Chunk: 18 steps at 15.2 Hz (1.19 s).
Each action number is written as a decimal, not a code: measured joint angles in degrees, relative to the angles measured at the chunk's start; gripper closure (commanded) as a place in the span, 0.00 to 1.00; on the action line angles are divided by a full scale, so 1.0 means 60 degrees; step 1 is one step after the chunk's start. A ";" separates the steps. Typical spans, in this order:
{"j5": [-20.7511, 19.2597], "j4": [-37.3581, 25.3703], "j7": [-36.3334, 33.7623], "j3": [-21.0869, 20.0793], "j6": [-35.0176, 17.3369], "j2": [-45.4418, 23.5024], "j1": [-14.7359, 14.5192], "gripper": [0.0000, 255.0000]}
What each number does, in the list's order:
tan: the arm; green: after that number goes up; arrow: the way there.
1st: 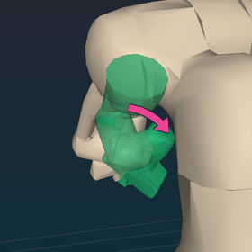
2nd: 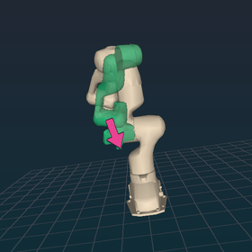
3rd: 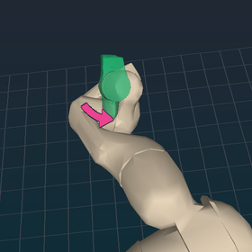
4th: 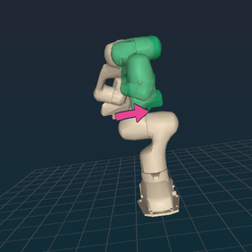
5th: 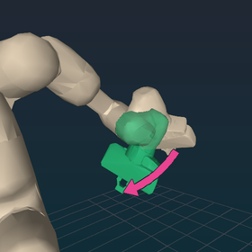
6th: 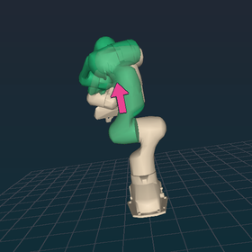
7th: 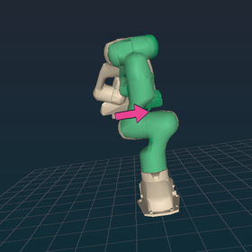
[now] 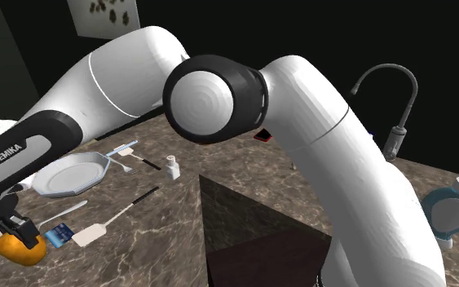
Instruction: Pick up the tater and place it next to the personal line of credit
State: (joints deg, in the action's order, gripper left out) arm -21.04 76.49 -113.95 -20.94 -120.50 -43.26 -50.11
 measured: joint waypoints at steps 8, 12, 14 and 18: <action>-0.0188 0.0064 -0.0153 0.0128 -0.0632 -0.0473 -0.0079 1.00; -0.0192 -0.0033 -0.0139 0.0129 -0.0602 -0.0541 -0.0099 1.00; -0.0203 0.0104 -0.0170 0.0135 -0.0739 -0.0478 -0.0075 0.00; -0.0220 0.0223 -0.0220 0.0140 -0.0762 -0.0499 -0.0100 0.00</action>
State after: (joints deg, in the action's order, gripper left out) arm -22.37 77.82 -115.27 -20.10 -125.08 -46.26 -50.71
